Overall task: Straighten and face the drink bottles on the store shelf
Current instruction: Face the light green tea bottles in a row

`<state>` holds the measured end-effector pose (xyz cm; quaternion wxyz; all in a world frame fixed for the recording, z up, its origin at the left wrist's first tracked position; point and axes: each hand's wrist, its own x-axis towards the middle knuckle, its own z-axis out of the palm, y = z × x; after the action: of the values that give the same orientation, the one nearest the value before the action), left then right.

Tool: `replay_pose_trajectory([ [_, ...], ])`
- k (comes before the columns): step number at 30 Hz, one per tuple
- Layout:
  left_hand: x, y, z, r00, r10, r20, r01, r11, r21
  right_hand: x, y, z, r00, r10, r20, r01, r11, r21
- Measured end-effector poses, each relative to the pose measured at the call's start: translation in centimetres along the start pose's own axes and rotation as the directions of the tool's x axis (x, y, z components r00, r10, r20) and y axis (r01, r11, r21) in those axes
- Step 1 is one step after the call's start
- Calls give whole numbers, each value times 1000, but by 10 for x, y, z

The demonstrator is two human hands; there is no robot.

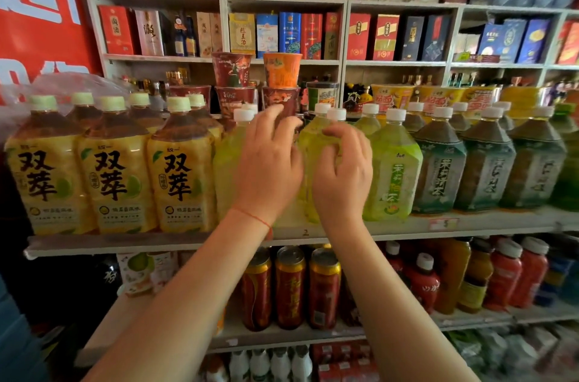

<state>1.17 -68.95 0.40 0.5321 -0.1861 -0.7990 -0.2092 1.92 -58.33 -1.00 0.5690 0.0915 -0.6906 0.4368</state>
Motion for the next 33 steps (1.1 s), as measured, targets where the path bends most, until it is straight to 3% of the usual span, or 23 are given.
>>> replay_pose_trajectory([
  [2, 2, 10, 10, 992, -22, 121, 30, 997, -66, 9, 17, -9, 999, 11, 34, -9, 998, -60],
  [5, 5, 20, 26, 958, -43, 283, 38, 999, 22, 10, 34, -16, 965, 135, 224, -73, 962, -262],
  [7, 14, 24, 34, 953, -60, 298, 32, 995, 98, 1, 40, -16, 960, 66, 271, 76, 872, -483],
  [9, 31, 28, 44, 939, -110, 327, 67, 988, 139, -2, 43, -17, 971, 6, 240, 136, 810, -570],
  [14, 60, 38, 66, 878, -293, 378, 318, 948, -4, 7, 54, -22, 977, -13, 214, 105, 900, -424],
  [18, 58, 33, 64, 914, -299, 275, 309, 951, 7, 6, 53, -23, 963, -35, 266, 105, 962, -253],
  [20, 58, 26, 59, 908, -312, 279, 326, 945, -5, 2, 48, -22, 939, 36, 342, 6, 993, -121],
  [23, 54, 20, 55, 880, -343, 327, 381, 923, -59, -5, 37, -18, 858, 222, 463, -258, 966, 14],
  [26, 48, 27, 56, 868, -398, 296, 479, 826, -297, -7, 38, -12, 708, 490, 509, -617, 780, 106],
  [28, 37, 34, 58, 842, -496, 210, 535, 725, -433, -11, 45, -6, 672, 560, 485, -685, 719, 119],
  [31, 2, 40, 68, 680, -673, 291, 678, 426, -599, -14, 46, -1, 727, 571, 382, -661, 731, 166],
  [33, -19, 41, 75, 561, -712, 421, 735, 196, -649, -9, 49, -3, 708, 603, 369, -693, 693, 197],
])
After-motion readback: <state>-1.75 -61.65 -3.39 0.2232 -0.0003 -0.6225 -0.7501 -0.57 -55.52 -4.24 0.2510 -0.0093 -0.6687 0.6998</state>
